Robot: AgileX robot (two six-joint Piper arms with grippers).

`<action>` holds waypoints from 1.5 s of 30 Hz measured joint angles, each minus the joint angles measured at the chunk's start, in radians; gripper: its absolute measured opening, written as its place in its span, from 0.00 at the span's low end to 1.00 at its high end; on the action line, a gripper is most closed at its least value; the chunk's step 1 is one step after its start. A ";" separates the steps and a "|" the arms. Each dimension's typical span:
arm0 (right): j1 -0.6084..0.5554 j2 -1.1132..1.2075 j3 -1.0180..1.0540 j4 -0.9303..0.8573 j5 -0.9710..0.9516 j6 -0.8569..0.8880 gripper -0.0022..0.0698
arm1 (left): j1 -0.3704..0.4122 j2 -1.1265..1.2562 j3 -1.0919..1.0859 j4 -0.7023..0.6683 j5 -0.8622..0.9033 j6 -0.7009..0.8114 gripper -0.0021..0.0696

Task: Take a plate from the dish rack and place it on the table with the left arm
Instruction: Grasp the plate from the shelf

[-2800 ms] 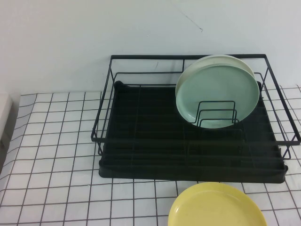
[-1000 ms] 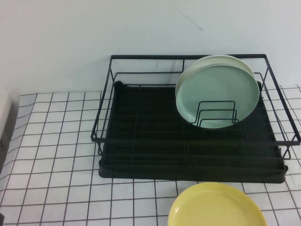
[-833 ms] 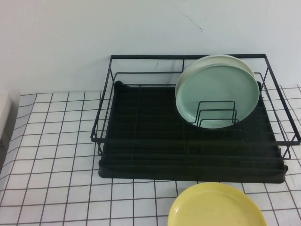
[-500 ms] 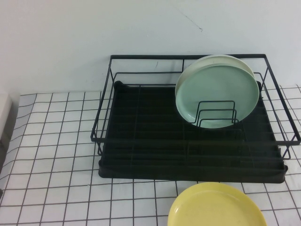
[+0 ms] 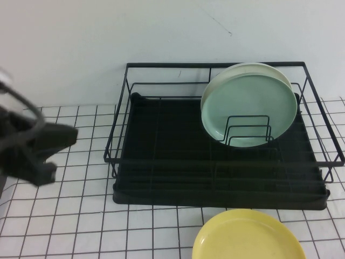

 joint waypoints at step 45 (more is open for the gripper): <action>0.000 0.000 0.000 0.000 0.000 0.000 0.03 | -0.349 1.264 -1.114 -0.164 0.033 0.616 0.51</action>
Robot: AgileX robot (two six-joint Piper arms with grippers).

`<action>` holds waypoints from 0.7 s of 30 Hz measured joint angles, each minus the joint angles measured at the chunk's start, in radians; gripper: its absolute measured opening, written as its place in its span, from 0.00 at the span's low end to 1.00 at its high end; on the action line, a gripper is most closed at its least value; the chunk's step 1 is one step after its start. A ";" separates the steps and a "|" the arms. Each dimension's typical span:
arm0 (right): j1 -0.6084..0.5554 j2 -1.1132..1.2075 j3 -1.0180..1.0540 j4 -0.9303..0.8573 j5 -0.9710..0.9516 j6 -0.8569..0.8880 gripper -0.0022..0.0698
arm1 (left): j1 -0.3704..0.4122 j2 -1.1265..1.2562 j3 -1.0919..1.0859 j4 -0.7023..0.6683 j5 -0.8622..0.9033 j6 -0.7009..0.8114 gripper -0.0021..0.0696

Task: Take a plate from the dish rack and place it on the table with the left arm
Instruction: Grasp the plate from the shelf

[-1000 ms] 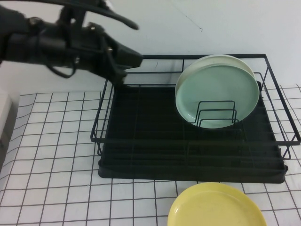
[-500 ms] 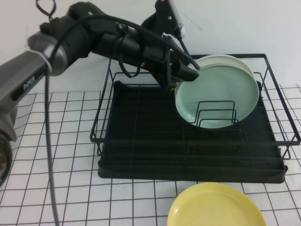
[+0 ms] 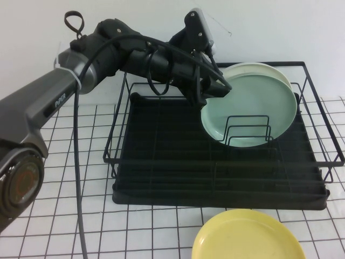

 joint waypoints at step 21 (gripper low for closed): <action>0.000 0.000 0.000 0.000 0.000 0.000 0.03 | 0.000 0.056 -0.008 -0.046 -0.021 0.050 0.49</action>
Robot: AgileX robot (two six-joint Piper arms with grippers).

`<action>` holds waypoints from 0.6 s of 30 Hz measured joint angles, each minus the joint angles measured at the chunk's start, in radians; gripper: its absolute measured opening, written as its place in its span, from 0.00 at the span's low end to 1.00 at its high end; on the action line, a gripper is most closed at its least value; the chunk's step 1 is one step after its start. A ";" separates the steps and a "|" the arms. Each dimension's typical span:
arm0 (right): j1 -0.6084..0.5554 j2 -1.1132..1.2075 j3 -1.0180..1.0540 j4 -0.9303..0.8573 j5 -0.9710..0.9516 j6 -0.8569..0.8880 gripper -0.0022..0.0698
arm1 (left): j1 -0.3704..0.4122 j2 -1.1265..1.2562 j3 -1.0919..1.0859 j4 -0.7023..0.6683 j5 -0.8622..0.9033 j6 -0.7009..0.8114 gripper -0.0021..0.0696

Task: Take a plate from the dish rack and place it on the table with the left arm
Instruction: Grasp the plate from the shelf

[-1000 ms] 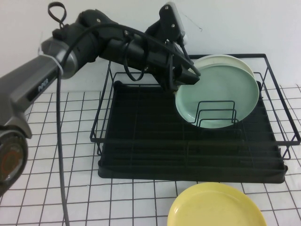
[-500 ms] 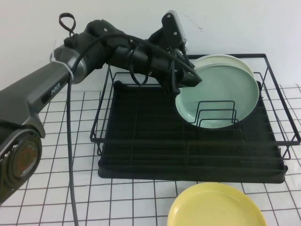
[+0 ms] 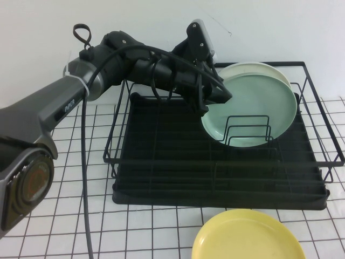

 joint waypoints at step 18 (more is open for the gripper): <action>0.000 0.000 0.000 0.000 0.000 0.000 0.03 | -0.004 -0.046 0.000 0.011 -0.039 -0.085 0.17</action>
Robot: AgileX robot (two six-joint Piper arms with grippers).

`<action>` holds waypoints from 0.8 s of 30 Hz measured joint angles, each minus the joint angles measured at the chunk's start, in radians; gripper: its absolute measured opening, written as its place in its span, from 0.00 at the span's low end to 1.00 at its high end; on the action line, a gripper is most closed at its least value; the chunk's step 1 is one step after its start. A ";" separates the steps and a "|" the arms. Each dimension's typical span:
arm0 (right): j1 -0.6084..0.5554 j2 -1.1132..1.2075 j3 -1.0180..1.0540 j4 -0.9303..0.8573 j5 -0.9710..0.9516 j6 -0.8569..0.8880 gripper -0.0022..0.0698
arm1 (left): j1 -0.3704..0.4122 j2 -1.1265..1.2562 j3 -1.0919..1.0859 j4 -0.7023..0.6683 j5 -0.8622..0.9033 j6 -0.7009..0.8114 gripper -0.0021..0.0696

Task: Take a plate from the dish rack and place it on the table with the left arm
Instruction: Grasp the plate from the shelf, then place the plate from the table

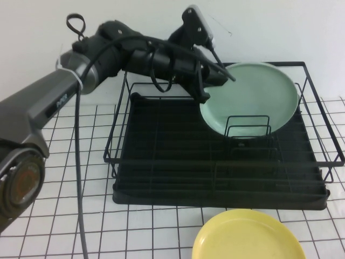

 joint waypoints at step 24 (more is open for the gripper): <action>0.000 0.000 0.000 0.000 0.000 0.000 0.03 | -0.036 -0.334 0.014 0.197 0.106 -0.376 0.06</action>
